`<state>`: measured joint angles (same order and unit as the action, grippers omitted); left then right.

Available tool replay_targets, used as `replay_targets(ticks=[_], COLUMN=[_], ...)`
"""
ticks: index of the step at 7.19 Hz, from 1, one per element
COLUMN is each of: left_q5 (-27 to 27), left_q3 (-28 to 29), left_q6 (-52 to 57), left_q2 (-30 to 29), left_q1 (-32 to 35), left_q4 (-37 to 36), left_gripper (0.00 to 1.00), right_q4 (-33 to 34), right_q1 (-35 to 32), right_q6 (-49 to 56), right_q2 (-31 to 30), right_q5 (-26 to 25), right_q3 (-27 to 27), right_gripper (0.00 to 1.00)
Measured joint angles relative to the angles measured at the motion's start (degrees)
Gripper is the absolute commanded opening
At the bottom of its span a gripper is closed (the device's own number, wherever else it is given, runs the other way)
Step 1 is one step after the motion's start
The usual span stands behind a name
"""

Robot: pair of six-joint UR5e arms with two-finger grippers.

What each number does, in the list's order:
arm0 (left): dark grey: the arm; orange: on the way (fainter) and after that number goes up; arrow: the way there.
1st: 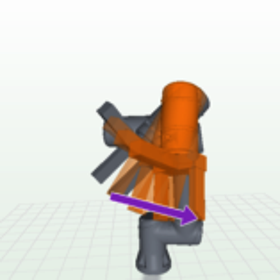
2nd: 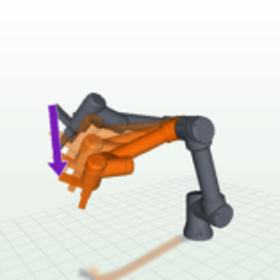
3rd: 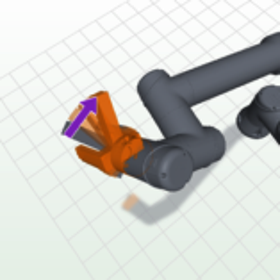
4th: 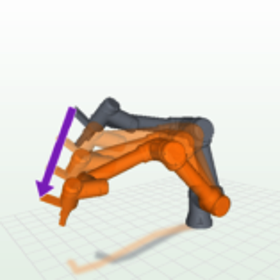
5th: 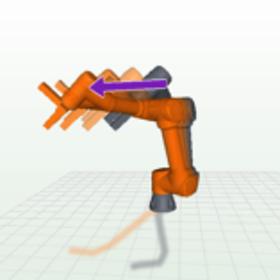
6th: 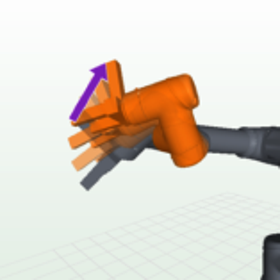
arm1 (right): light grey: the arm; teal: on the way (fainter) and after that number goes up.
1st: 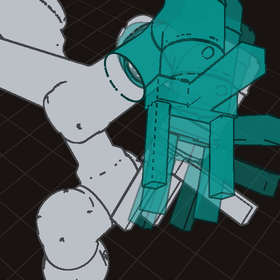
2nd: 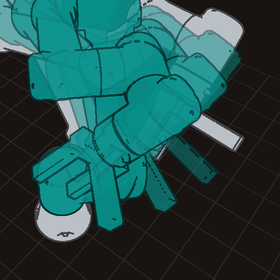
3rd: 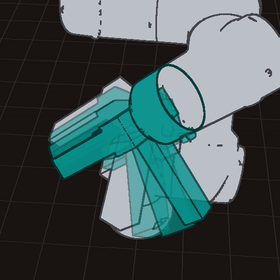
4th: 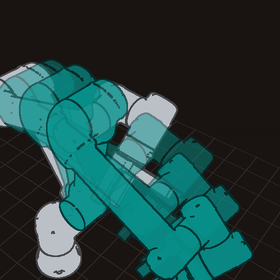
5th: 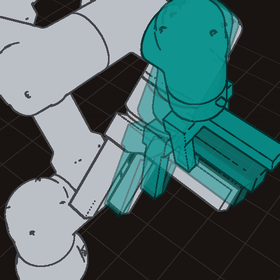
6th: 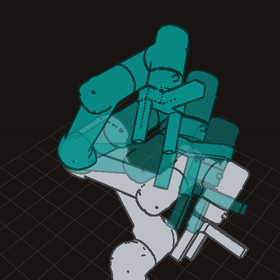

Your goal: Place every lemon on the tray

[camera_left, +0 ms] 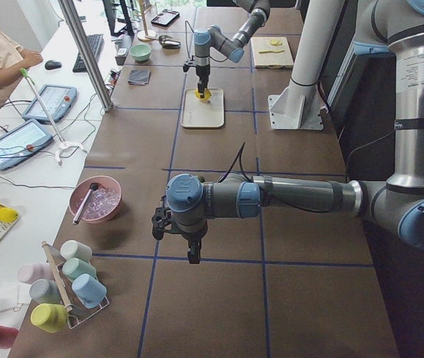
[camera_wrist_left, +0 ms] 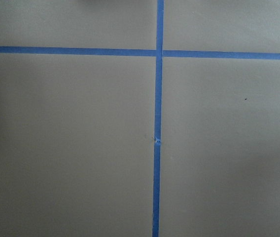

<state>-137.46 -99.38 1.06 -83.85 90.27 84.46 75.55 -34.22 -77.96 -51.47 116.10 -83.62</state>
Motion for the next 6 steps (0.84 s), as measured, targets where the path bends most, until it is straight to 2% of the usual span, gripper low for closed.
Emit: replay_targets(ticks=[3,5,6], left_q5=[-0.02,-0.39,-2.52], left_q3=[-0.2,-0.85,-0.92], left_q6=[0.0,-0.02,-0.32], left_q2=[0.0,-0.06,-0.07], left_q1=[0.0,-0.28,-1.12], left_q4=[0.0,0.26,1.27], left_gripper=[1.0,1.0,1.0], right_q4=[1.94,5.89,6.64], right_q1=[-0.82,-4.21,-7.69], right_q6=[0.15,0.54,1.49], right_q2=[-0.52,-4.48,-7.91], right_q5=[0.37,2.13,5.47], right_q3=[-2.44,-10.93,-15.27], right_gripper=[1.0,1.0,1.0])
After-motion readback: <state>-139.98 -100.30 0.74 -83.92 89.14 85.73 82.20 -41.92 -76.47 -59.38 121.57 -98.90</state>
